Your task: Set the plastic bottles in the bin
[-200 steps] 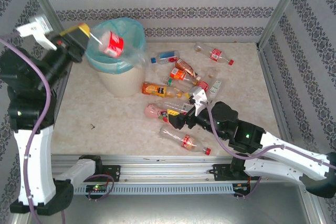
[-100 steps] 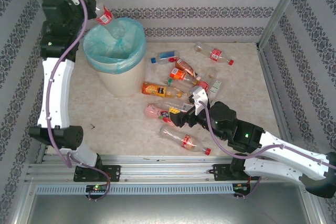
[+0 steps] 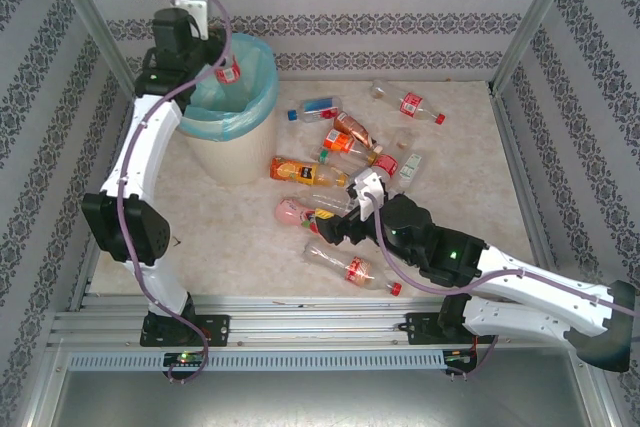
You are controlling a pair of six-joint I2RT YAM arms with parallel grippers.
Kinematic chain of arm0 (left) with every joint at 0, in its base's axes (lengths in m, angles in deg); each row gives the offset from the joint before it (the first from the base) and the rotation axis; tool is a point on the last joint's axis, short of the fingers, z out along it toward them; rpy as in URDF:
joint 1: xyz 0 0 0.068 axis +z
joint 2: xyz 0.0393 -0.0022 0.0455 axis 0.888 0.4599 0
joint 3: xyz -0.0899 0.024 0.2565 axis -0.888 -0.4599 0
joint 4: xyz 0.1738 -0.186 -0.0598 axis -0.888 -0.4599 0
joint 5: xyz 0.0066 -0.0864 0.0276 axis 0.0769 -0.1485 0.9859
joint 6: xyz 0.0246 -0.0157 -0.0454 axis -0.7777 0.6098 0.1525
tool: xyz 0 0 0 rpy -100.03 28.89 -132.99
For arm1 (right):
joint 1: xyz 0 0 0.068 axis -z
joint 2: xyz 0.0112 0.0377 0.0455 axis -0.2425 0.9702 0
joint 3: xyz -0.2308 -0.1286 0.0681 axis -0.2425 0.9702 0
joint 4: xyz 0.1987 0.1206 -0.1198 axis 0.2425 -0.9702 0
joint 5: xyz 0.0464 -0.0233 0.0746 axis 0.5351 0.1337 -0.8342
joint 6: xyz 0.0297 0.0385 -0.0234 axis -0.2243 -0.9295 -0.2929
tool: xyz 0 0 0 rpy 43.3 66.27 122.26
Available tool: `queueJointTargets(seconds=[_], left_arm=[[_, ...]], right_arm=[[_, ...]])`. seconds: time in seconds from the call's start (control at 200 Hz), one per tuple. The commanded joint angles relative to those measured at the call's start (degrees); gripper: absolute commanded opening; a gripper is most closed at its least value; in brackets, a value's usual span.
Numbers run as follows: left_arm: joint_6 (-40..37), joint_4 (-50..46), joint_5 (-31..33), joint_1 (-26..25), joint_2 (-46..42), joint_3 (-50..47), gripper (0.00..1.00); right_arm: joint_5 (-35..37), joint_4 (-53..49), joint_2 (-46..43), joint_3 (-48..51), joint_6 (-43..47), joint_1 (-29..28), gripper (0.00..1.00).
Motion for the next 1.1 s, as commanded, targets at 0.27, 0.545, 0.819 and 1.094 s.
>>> queueJointTargets(seconds=[0.27,0.545,0.819,1.094], left_arm=[[-2.9,8.74,1.23,-0.64,2.93,-3.3,0.59],[0.33,5.25,0.84,-0.63,3.17,1.68,0.61],[0.47,-0.9,-0.53,-1.35,-1.09,5.65,0.6],[-13.86,1.66,4.38,-11.9,-17.02,-8.07,0.63]], right_arm=[[0.76,0.47,-2.65,3.06,-4.41,0.39,0.95],[0.83,-0.42,-3.26,2.2,-2.87,0.38,0.94],[-0.19,-8.33,-2.97,0.01,-5.19,0.39,0.94],[-5.37,-24.06,-6.33,0.49,-16.4,0.39,0.9]])
